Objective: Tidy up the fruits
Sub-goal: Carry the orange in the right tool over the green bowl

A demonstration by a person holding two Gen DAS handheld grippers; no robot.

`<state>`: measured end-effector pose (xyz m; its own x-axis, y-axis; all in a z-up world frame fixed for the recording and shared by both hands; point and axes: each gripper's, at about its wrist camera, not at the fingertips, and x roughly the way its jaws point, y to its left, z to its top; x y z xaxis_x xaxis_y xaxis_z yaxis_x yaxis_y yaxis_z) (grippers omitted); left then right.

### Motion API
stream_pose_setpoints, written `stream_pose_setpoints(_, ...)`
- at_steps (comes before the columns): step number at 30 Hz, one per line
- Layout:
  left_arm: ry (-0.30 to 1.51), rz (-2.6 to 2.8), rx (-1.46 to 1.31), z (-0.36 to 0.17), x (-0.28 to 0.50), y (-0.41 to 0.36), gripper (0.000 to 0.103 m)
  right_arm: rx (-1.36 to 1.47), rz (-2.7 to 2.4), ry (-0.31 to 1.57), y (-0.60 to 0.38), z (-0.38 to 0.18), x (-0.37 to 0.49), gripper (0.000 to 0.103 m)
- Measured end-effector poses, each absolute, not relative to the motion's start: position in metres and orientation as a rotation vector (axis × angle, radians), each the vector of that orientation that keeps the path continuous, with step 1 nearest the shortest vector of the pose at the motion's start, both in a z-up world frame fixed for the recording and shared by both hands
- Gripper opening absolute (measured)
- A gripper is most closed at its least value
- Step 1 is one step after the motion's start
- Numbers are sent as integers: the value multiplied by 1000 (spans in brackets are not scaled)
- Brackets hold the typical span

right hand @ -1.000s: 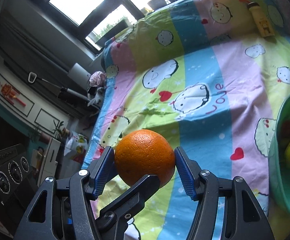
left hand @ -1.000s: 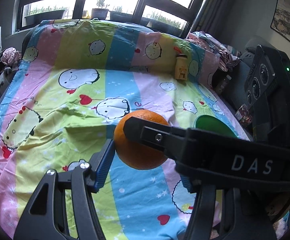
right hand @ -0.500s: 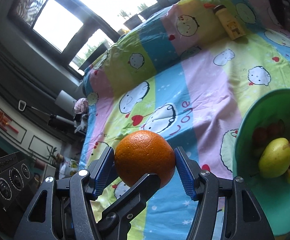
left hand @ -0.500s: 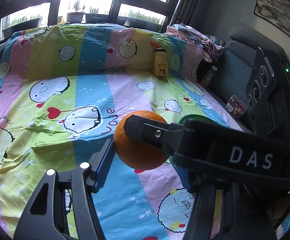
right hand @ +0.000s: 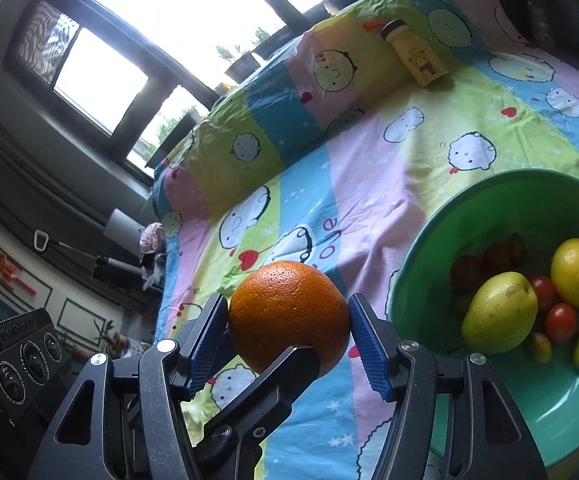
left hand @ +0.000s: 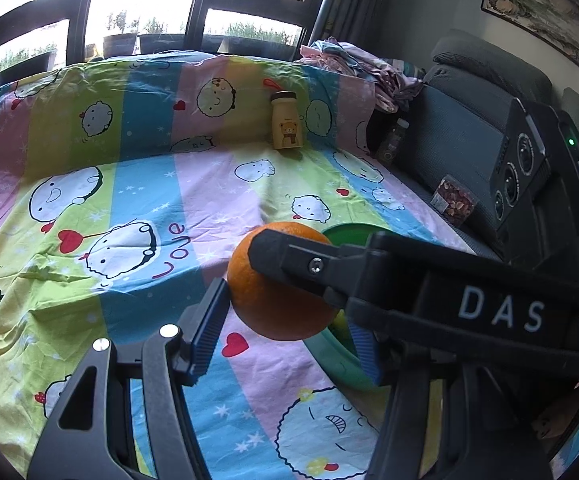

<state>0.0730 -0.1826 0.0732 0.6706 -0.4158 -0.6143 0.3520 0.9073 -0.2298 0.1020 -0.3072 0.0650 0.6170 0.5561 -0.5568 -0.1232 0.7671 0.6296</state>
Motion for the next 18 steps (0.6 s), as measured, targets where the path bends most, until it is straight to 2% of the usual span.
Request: stream_pose_setpoints(18, 738, -592, -34, 68, 86, -245, 57, 684, 260, 769, -372, 58, 89, 64)
